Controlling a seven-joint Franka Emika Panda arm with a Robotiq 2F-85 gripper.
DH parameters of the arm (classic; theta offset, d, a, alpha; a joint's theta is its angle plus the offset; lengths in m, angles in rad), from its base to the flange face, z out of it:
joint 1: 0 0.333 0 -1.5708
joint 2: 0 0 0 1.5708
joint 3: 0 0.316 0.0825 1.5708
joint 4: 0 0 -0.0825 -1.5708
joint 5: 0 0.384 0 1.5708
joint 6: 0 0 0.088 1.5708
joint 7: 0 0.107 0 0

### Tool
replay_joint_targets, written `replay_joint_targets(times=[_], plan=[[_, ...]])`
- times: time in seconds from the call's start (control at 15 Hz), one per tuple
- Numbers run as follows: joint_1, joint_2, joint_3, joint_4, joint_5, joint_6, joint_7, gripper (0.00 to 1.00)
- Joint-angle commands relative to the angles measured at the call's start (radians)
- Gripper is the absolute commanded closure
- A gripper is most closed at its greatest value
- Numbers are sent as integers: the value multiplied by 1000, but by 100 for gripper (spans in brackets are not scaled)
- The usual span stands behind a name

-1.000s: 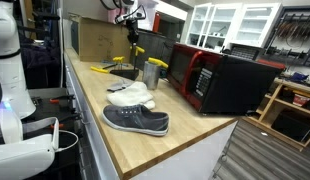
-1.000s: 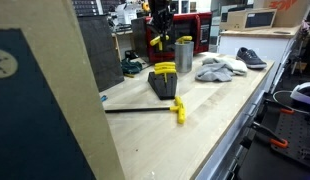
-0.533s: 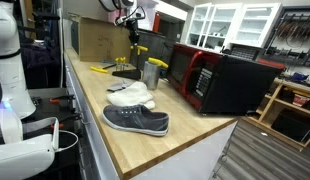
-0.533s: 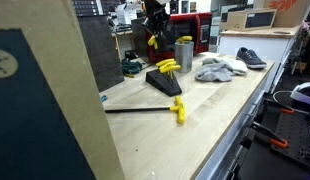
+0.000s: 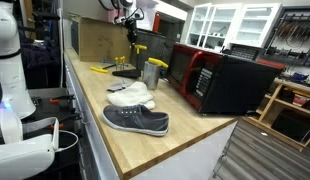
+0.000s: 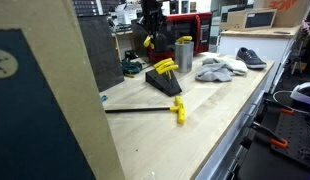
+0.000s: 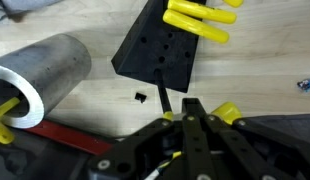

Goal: Remove the black object from the tin and put it on the black stand

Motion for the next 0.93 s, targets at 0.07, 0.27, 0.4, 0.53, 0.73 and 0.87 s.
replay_joint_targets(times=[0.07, 0.27, 0.4, 0.53, 0.73, 0.87], plan=[[-2, -21, 5, -19, 74, 47, -75, 100], [-6, -28, 7, -18, 125, 65, -144, 100], [-4, -34, 4, -18, 110, 42, -186, 100], [4, -44, -13, -37, -8, -10, -167, 100], [-5, -58, -21, -65, -106, -48, -173, 100], [-12, -63, -19, -67, -110, -61, -182, 100]])
